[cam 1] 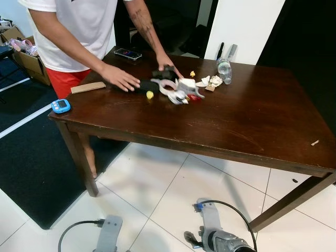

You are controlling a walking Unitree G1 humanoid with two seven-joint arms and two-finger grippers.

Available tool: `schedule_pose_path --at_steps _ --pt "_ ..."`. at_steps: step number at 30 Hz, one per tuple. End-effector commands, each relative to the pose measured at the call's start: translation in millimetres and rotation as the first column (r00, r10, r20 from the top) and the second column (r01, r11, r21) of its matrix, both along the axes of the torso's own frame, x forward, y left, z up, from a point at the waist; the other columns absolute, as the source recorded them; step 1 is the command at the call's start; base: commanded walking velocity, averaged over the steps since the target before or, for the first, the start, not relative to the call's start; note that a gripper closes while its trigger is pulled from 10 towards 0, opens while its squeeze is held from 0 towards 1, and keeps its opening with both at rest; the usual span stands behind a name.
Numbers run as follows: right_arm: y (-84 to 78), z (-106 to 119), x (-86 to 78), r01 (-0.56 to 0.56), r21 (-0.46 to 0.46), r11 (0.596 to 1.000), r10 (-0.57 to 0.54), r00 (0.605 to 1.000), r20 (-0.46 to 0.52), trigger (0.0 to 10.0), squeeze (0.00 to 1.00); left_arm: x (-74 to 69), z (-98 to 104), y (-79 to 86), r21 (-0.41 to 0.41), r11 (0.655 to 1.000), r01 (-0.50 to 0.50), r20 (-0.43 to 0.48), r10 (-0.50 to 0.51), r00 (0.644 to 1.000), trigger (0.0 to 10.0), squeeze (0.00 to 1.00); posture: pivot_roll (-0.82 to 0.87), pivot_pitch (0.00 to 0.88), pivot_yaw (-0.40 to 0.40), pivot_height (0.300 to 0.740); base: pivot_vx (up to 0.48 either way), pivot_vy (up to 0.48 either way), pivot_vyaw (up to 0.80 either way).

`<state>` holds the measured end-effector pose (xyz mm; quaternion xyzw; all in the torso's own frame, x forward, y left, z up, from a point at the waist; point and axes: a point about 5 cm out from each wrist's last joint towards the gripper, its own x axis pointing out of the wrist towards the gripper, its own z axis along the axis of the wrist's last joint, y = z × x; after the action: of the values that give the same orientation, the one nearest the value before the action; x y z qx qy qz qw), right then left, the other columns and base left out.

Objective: Picking trash to rubbish bin

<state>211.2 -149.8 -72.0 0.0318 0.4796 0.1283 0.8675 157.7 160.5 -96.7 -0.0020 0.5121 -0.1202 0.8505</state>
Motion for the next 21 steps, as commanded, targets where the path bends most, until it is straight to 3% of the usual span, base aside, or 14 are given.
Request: schedule_pose_path --at_steps 1,21 --pt "-3.4 -3.5 -6.5 0.008 -0.005 1.0 -0.008 1.0 -0.026 10.0 0.0 -4.8 -1.8 1.1 0.0 1.0 -0.012 -0.006 0.012 1.0 10.0 0.0 0.1 0.02 -0.046 0.74 0.0 0.0 0.0" --pt "-5.1 -5.7 -10.8 0.022 0.002 1.0 -0.022 0.999 -0.035 10.0 0.0 -8.7 -3.3 -1.0 0.0 1.0 -0.01 -0.013 0.01 1.0 10.0 0.0 0.09 0.049 -0.039 0.74 0.0 0.0 0.0"
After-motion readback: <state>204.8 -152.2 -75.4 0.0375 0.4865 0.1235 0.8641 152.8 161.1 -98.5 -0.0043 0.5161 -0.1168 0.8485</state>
